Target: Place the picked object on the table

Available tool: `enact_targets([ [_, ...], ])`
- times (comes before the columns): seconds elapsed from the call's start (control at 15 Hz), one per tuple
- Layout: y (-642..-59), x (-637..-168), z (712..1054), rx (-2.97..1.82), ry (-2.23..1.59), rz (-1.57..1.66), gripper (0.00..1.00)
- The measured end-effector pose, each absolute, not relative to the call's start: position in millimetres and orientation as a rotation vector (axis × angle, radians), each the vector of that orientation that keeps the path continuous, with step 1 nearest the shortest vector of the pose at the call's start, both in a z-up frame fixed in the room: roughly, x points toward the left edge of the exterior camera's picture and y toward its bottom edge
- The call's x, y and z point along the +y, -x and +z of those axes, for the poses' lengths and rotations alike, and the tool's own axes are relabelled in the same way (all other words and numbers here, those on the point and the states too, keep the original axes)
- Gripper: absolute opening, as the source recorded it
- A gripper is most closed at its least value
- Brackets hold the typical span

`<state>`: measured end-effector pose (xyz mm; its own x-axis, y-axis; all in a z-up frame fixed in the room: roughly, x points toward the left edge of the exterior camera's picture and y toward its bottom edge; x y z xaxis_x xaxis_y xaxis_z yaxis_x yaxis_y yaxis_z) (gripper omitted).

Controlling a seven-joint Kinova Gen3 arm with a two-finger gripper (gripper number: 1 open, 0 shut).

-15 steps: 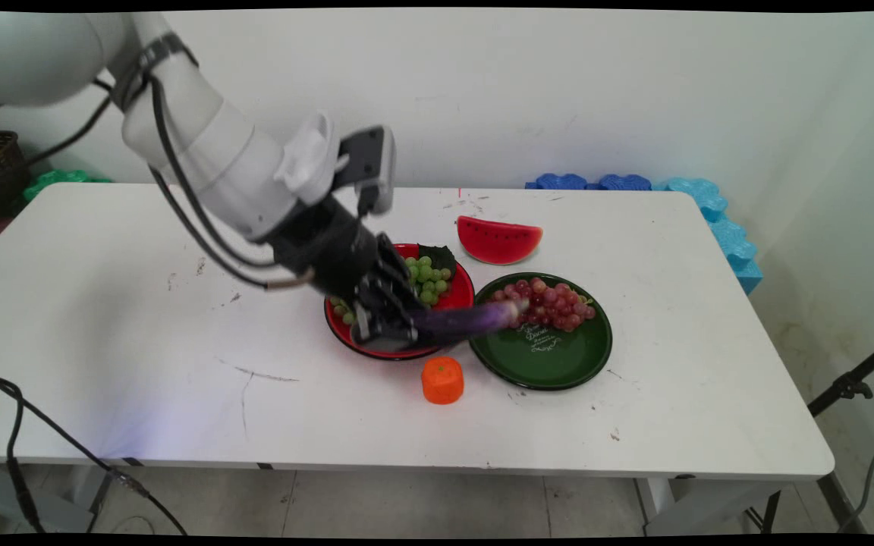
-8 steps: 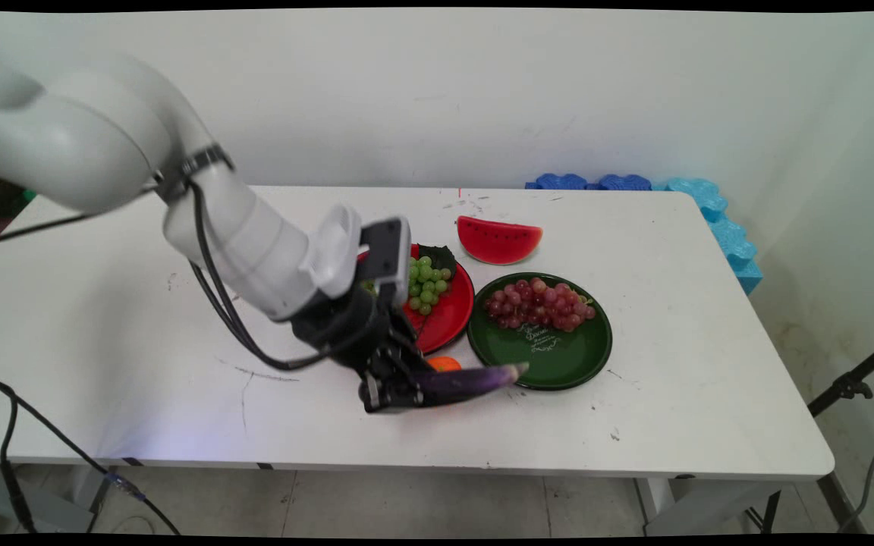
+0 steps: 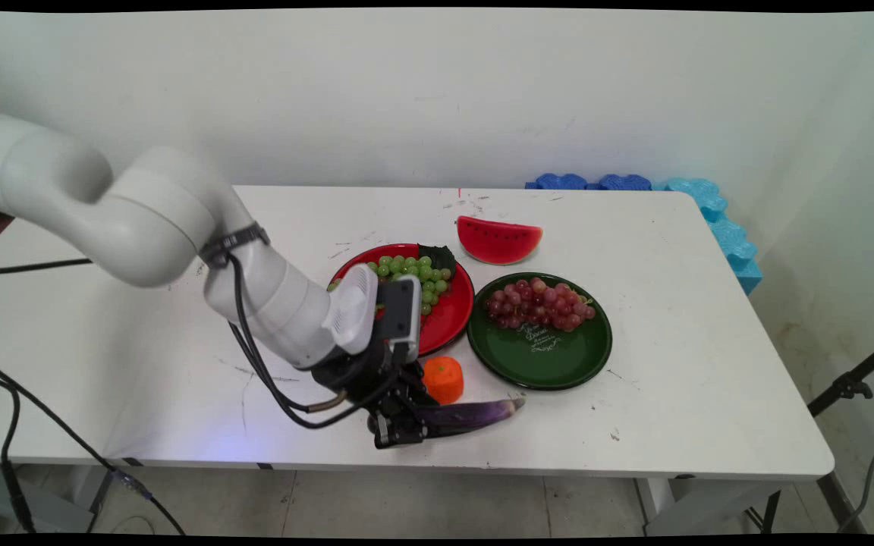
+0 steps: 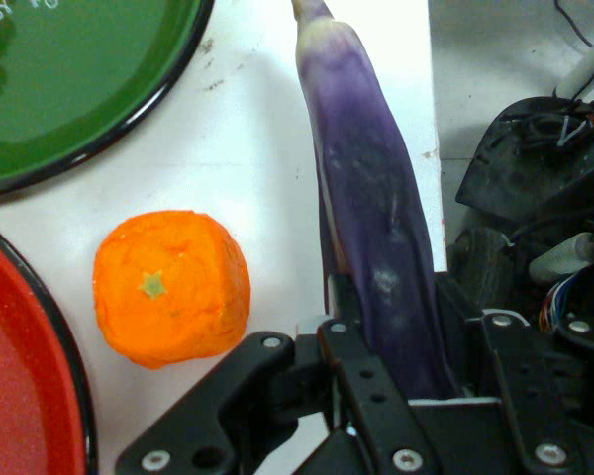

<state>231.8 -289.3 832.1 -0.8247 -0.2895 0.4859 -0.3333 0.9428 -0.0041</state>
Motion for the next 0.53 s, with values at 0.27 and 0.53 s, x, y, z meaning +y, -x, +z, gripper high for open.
enact_targets([
  [0.27, -231.8, -289.6, 811.8, -2.609, -0.439, 0.132, 0.0],
  [0.53, -232.0, -290.8, 795.0, -2.613, -0.432, 0.142, 0.0],
])
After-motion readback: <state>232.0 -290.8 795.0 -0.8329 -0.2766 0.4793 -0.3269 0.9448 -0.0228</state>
